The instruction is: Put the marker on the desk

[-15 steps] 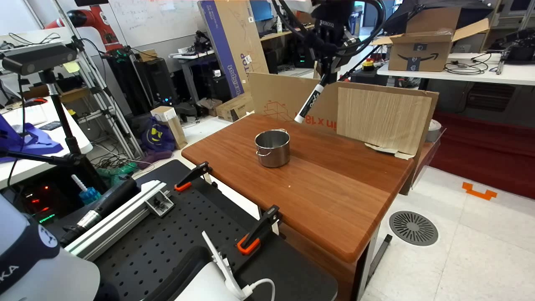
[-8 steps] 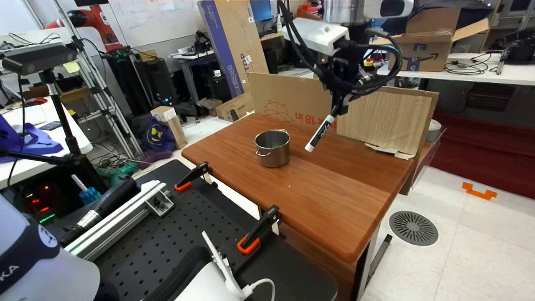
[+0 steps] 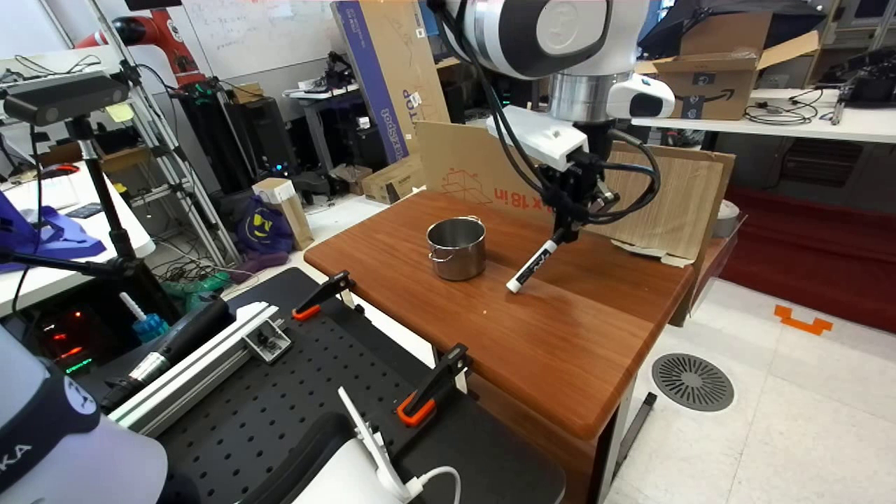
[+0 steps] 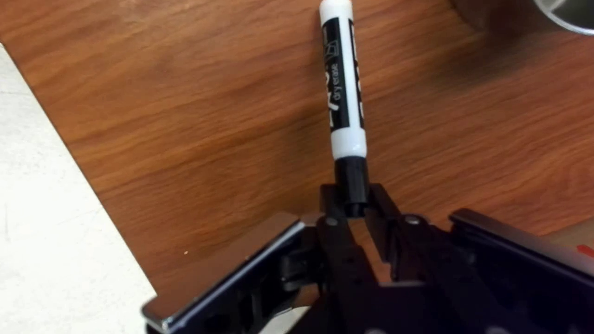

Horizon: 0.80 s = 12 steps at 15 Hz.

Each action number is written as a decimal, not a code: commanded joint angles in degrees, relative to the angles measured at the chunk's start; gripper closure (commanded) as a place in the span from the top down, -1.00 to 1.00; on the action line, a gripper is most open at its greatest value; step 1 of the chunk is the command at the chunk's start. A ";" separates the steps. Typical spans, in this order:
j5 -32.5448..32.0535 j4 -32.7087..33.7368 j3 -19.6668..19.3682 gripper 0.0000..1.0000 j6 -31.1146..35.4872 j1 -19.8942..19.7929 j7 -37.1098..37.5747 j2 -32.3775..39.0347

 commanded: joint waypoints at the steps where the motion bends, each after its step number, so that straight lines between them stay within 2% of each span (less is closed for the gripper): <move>1: -2.12 4.50 0.40 -0.91 0.87 -0.09 0.61 5.24; 9: -4.83 10.87 -0.06 -0.91 -0.03 0.68 2.76 12.17; 10: -5.10 11.22 -0.09 -0.75 -0.14 0.76 3.08 12.23; 11: -5.39 11.48 -0.10 -0.12 -0.18 0.87 3.28 12.38; 12: -5.62 11.62 -0.08 -0.10 -0.19 0.90 3.49 12.38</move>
